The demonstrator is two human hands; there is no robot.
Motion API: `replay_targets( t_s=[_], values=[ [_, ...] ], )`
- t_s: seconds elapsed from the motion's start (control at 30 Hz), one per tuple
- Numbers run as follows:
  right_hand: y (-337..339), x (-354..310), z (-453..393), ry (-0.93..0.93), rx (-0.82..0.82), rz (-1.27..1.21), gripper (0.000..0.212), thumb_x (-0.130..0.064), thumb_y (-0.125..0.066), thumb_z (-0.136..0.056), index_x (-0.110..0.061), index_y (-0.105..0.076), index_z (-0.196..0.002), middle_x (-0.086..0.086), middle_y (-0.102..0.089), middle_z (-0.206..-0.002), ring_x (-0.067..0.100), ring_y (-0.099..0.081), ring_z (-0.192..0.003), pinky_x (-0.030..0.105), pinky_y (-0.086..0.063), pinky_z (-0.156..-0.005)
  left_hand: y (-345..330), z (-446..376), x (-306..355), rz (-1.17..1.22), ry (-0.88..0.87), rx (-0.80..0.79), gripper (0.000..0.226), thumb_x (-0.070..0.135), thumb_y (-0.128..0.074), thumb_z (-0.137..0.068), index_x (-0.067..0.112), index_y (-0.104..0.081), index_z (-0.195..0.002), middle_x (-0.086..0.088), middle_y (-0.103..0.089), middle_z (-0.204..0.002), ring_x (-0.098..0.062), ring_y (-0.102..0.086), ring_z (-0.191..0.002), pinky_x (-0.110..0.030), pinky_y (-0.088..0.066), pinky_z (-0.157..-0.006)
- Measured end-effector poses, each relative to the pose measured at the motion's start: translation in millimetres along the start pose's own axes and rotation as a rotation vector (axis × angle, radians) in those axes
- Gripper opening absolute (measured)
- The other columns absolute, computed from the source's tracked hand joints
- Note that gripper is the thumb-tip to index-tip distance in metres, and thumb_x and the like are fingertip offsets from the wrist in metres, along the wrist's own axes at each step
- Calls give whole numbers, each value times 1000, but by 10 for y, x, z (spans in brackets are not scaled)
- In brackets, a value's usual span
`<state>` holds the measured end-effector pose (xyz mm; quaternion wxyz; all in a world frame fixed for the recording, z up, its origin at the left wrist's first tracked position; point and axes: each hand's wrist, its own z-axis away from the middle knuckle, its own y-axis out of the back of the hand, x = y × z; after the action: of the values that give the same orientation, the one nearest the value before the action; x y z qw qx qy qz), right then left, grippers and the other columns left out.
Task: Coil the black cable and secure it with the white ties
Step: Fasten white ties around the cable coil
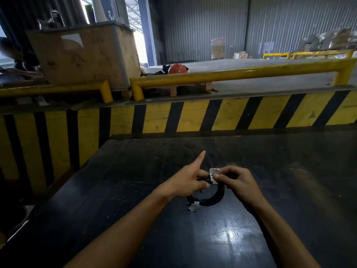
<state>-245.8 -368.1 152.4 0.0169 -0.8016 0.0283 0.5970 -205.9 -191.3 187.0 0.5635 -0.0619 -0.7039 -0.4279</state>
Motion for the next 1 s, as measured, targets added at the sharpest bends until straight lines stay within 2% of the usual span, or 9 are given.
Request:
replay_targets(
  t_s=[0.1, 0.2, 0.27, 0.37, 0.47, 0.53, 0.63, 0.77, 1.0],
  values=[
    [-2, 23, -1, -6, 23, -33, 8, 4, -72, -76, -3, -69, -75, -6, -64, -53, -2, -56, -51, 9, -43, -49, -1, -11, -14, 33, 4, -27, 96, 4, -59, -89, 25, 14, -149, 5, -68, -85, -10, -63, -72, -29, -53, -74],
    [-39, 76, -1, -7, 101, -98, 25, 12, -69, -74, -6, -63, -90, -7, -60, -54, 0, -59, -53, 10, -48, -52, -25, -10, -57, 96, 34, -36, 93, 2, -59, -89, 20, 8, -151, 2, -68, -85, -11, -63, -73, -27, -53, -72],
    [-64, 106, 6, -18, 147, -144, 31, 12, -68, -76, -8, -62, -99, -7, -59, -55, 1, -61, -55, 11, -50, -54, -38, -1, -97, 232, 56, -35, 87, 0, -62, -86, 16, -7, -151, -1, -69, -92, -12, -65, -78, -27, -55, -74],
    [-55, 142, 18, -89, 215, -349, 28, 6, -64, -81, -14, -63, -101, -7, -68, -60, 5, -66, -62, 15, -54, -58, -65, 56, -219, 327, 90, 19, 69, -1, -69, -80, 14, -38, -140, -10, -63, -120, -17, -61, -109, -34, -52, -94],
    [-11, 246, 47, -225, 279, -505, 22, -2, -64, -84, -19, -64, -98, -5, -73, -76, 8, -69, -66, 21, -54, -60, -149, 145, -418, 537, 170, 73, 51, -5, -66, -81, 12, -52, -128, -11, -65, -109, -22, -62, -102, -39, -50, -90],
    [1, 349, 72, -302, 304, -480, 18, -4, -63, -85, -17, -63, -98, -2, -70, -80, 8, -68, -66, 19, -54, -58, -208, 165, -530, 704, 245, 122, 39, -4, -65, -81, 15, -60, -115, -7, -68, -97, -22, -66, -92, -44, -53, -87],
    [-5, 513, 113, -361, 283, -413, 9, -7, -64, -87, -15, -64, -92, 3, -68, -83, 12, -66, -70, 21, -55, -62, -278, 149, -676, 770, 308, 219, 25, -2, -66, -81, 14, -65, -102, -4, -71, -86, -16, -70, -76, -38, -61, -71],
    [3, 677, 190, -430, 159, -241, 14, -13, -70, -83, -11, -65, -96, 7, -69, -92, 19, -66, -84, 34, -53, -77, -351, 159, -831, 737, 364, 200, 21, 3, -69, -81, 11, -68, -100, -5, -74, -83, -13, -72, -80, -30, -58, -64],
    [-34, 1052, 323, -513, 206, -52, 10, 3, -69, -80, -5, -63, -84, 9, -63, -76, 20, -60, -70, 27, -50, -61, -489, 161, -1113, 659, 501, 122, 13, 6, -70, -82, 8, -70, -95, -4, -73, -80, -10, -72, -72, -22, -56, -59]
  ],
)
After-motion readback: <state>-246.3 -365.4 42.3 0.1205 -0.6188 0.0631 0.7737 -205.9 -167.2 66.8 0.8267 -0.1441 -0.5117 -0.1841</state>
